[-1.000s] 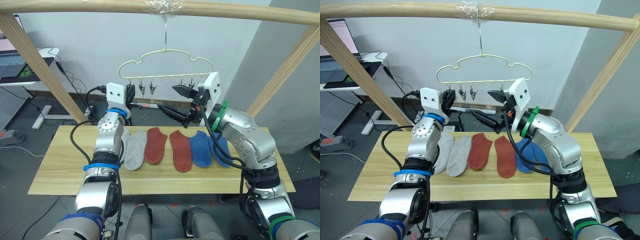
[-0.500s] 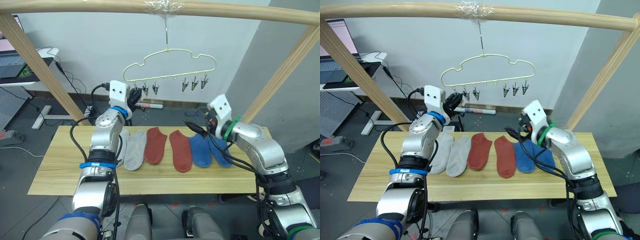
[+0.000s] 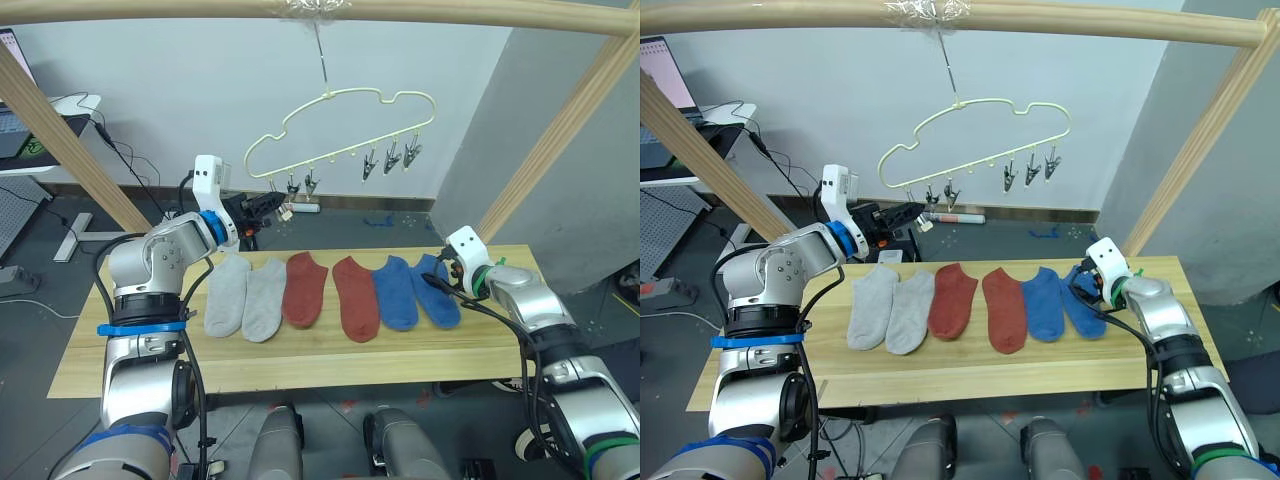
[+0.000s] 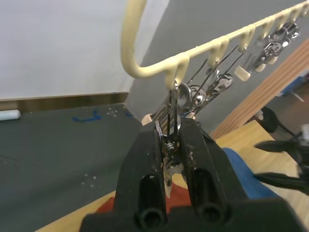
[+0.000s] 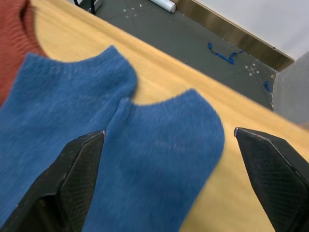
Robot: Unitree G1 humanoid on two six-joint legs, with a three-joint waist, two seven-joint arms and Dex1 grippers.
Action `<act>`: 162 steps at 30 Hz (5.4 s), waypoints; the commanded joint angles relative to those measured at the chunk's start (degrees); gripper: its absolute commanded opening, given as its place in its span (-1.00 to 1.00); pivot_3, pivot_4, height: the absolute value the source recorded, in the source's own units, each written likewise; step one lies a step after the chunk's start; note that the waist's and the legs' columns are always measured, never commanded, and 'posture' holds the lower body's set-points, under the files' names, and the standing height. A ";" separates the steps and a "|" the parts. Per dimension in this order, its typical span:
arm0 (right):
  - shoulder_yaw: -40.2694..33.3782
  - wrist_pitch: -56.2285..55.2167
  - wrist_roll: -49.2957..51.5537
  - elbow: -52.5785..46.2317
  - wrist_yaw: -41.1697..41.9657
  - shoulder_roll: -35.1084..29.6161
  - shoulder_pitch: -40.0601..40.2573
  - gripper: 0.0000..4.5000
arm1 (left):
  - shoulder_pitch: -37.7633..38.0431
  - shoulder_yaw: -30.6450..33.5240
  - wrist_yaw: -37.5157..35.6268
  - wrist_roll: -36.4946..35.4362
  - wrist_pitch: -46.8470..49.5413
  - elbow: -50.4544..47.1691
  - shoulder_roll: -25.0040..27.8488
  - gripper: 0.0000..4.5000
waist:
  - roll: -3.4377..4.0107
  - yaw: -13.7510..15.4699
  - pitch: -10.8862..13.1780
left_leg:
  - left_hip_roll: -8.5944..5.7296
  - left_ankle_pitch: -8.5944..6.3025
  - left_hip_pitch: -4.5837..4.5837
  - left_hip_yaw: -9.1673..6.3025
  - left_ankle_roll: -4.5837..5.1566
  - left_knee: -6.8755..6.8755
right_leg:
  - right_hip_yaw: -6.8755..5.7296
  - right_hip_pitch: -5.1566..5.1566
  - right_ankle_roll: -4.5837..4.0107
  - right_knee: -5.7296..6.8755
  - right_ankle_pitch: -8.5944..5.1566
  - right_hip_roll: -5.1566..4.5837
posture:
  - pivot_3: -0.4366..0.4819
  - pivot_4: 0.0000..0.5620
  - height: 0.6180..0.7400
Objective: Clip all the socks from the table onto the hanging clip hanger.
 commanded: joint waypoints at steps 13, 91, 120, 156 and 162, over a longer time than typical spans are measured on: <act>-1.78 -3.80 -4.43 16.19 -3.63 5.28 -5.43 1.00 | 3.71 0.28 1.55 -2.32 1.90 -7.43 -1.35 -0.91 | 0.00 0.18 0.09 | -0.01 -0.10 -0.01 0.00 -0.15 -0.02 | -0.01 0.02 -0.04 0.01 0.02 -0.04 | 0.00 -0.17 1.00; 14.92 7.29 -9.52 -44.32 -9.57 22.14 -0.11 -0.98 | 1.32 14.48 21.95 -26.51 15.75 -11.30 -8.56 -0.91 | -0.18 0.90 0.95 | -0.03 -0.10 -0.17 -0.53 -0.20 0.06 | -0.32 0.03 0.07 0.03 -0.01 -0.10 | 0.07 -0.12 1.00; 5.05 25.70 8.96 -45.63 -6.71 34.81 3.99 -0.33 | 13.50 6.23 16.38 -17.65 9.42 -23.04 2.45 1.00 | -0.19 1.40 0.99 | 0.01 -0.14 -0.21 -0.71 -0.27 -0.02 | -0.33 0.02 -0.09 0.02 0.05 -0.19 | 0.15 -0.18 1.00; -9.58 5.28 10.21 -49.99 -6.59 10.64 21.70 0.86 | 25.89 -9.14 11.31 12.14 -32.72 -27.23 -5.51 0.82 | -0.21 1.67 0.96 | -0.03 -0.13 -0.49 -0.67 -0.22 0.10 | -0.28 -0.12 0.06 -0.05 -0.07 -0.06 | -0.02 -0.21 1.00; -9.54 5.31 11.47 -51.96 -5.36 10.02 21.32 0.86 | 25.20 -10.47 11.40 14.99 -35.60 -26.11 -6.40 0.03 | -0.20 1.62 0.95 | -0.02 -0.13 -0.44 -0.69 -0.22 0.11 | -0.30 -0.08 0.06 0.00 -0.07 -0.01 | 0.02 -0.22 1.00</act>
